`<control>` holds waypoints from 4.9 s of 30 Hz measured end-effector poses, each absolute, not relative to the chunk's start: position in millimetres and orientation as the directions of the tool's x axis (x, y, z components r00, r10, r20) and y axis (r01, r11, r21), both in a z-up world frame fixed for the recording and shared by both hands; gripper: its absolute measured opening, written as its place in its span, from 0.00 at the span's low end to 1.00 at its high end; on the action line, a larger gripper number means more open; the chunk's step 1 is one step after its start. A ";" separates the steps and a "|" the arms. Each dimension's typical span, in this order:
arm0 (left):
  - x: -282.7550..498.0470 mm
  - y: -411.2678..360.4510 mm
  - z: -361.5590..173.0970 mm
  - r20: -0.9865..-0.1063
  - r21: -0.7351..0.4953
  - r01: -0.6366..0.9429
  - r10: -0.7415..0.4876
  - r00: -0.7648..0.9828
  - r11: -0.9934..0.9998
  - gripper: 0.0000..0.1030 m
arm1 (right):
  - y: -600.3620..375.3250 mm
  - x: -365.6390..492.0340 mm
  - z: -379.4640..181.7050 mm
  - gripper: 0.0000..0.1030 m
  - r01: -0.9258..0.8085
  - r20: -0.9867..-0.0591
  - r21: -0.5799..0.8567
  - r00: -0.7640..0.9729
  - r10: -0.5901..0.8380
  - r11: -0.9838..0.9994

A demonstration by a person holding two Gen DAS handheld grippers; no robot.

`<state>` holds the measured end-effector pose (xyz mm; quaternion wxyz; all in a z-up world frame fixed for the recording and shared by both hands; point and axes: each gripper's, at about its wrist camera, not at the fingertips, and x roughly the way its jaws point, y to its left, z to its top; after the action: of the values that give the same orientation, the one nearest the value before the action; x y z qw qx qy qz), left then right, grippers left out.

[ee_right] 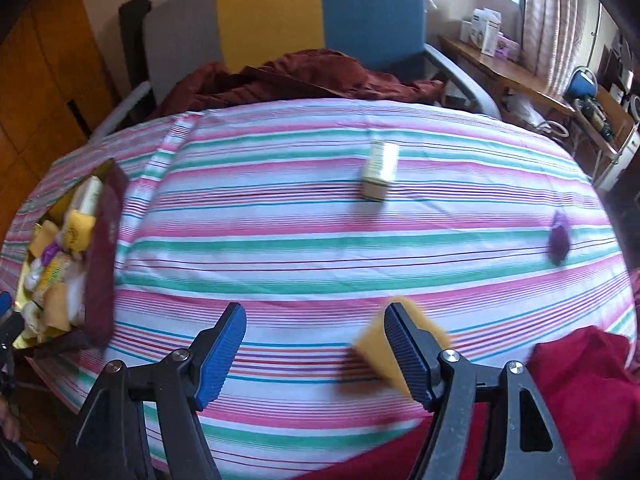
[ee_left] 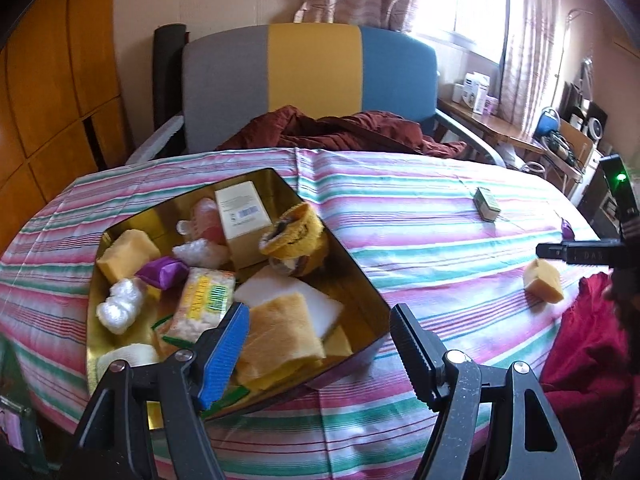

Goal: Organize objects
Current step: 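Grasp the tan sponge with the right tool while the left grasps the green-and-white box, then carry the tan sponge and green-and-white box over the gold tray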

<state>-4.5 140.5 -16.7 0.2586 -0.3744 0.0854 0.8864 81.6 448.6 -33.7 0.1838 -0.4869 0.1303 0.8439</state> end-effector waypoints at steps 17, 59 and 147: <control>-5.4 162.7 -26.0 -0.734 -0.057 -0.573 0.424 -0.531 -0.817 0.72 | 486.8 74.3 -78.1 0.81 -0.317 -0.961 -0.109 -0.210 0.181 -0.942; -66.9 443.6 -52.5 -0.827 -0.046 -0.783 0.463 -0.318 -0.620 0.74 | 591.9 119.3 -63.6 0.60 -0.751 -0.848 0.306 -0.494 0.191 -0.585; -0.8 205.5 -5.0 -0.661 -0.030 -0.556 0.434 -0.612 -0.830 0.29 | 456.2 33.9 -85.6 0.59 -0.303 -0.845 -0.276 -0.375 0.381 -0.912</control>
<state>-0.8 205.5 -5.0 0.2772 -0.3424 0.0892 0.8933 33.9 456.2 -85.6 0.2063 -0.5194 -0.0373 0.8284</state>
